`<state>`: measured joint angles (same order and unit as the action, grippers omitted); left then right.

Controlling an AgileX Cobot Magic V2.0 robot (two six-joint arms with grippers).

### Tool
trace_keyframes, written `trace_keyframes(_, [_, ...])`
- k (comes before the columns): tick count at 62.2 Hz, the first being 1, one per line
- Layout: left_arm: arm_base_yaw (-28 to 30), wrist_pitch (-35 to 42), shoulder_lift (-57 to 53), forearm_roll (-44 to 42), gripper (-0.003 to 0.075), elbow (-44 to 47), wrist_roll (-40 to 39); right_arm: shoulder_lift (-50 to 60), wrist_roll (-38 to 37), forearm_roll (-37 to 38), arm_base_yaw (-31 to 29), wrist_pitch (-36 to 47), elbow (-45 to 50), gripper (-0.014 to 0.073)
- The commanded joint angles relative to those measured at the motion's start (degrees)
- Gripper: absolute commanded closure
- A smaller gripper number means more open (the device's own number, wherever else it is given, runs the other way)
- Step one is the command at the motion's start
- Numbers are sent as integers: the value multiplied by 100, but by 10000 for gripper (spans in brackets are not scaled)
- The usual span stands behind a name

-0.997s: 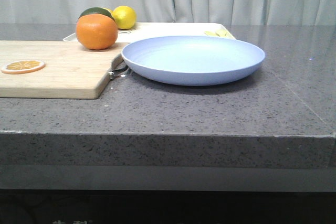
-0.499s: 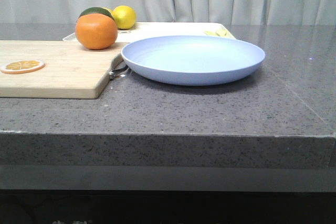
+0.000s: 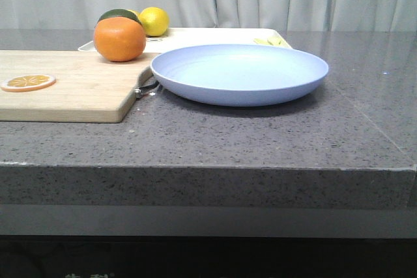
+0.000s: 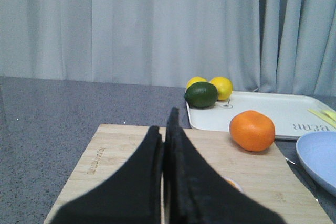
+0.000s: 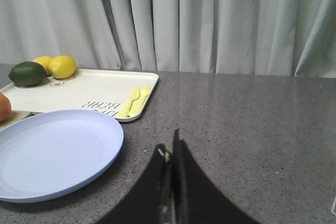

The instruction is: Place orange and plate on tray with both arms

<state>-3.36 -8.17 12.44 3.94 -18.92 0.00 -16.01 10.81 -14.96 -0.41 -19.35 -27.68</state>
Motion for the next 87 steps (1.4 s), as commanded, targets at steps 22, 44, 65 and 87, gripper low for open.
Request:
trace_keyframes(22, [1, 1030, 2217, -230, 737, -651, 0, -2168, 11, 223, -10, 440, -890, 636])
trace_keyframes(44, [1, 1329, 2230, -230, 150, -638, 0, -2187, 11, 223, -10, 466, -890, -77])
trace_keyframes(65, [1, 1524, 2685, -175, 79, -638, 0, -2187, 11, 223, -10, 461, -890, -40])
trace_keyframes(87, [-8, -81, 4444, -78, 99, -2599, 0, -2187, 11, 223, -10, 461, -884, -40])
